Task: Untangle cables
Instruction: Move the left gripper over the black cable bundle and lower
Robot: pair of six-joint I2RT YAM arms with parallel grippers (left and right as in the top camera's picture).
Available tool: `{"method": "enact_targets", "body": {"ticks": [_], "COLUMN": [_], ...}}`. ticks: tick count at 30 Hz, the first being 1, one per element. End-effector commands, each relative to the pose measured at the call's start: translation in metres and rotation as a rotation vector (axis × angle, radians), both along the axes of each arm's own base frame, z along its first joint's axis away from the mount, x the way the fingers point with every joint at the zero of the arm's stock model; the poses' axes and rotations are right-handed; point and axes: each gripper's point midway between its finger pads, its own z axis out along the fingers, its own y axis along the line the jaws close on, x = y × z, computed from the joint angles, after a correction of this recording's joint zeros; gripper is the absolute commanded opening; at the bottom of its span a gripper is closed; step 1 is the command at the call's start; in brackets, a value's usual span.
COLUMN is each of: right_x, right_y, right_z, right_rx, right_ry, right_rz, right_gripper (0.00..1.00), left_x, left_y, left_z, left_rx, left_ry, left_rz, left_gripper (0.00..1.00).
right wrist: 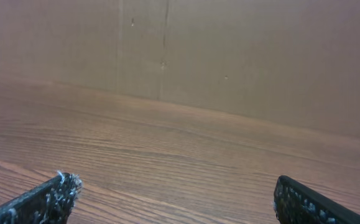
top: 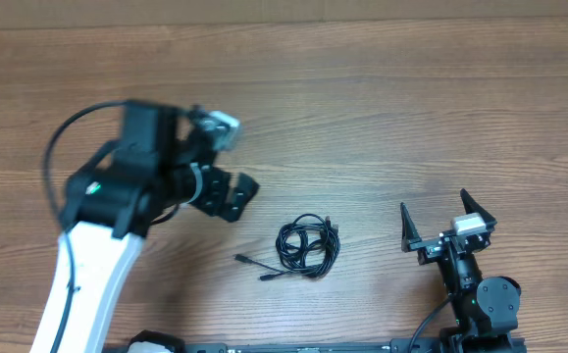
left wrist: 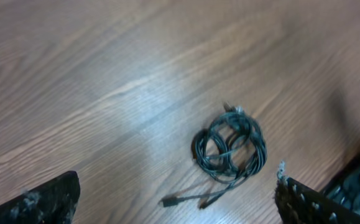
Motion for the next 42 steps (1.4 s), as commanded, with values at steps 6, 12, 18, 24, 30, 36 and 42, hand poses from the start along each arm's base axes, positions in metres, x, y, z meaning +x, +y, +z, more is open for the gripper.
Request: {"method": "enact_targets", "body": {"ticks": [6, 12, 18, 24, 30, 36, 42], "right_x": [0.0, 0.0, 0.0, 0.0, 0.0, 0.0, 0.0], "right_y": [0.0, 0.0, 0.0, 0.0, 0.0, 0.0, 0.0], "right_z": [-0.003, -0.003, -0.003, -0.003, -0.003, -0.003, -0.003], "right_rx": [-0.001, -0.001, -0.001, -0.001, -0.001, -0.001, -0.001], "right_ry": [-0.001, -0.001, -0.001, -0.001, -0.001, -0.001, -0.001], "right_rz": [0.0, 0.0, 0.0, 0.0, 0.0, 0.0, 0.0], "right_gripper": [1.0, 1.0, 1.0, 1.0, 1.0, 1.0, 1.0], "left_x": [0.001, -0.005, -0.005, -0.01, -0.011, -0.012, -0.017], "left_y": [-0.047, -0.068, -0.07, -0.078, -0.08, -0.073, -0.075], "left_z": [-0.067, -0.117, -0.152, -0.177, -0.182, -0.187, -0.2], "left_rx": [0.246, 0.32, 0.358, 0.34, 0.352, 0.445, 0.447], "left_ry": [0.154, 0.29, 0.392, 0.481, 0.488, 0.452, 0.454], "left_rz": [-0.16, -0.226, -0.229, -0.244, -0.242, -0.248, -0.22], "left_gripper": [0.99, 1.0, 1.0, 1.0, 0.98, 1.0, 0.99]}}
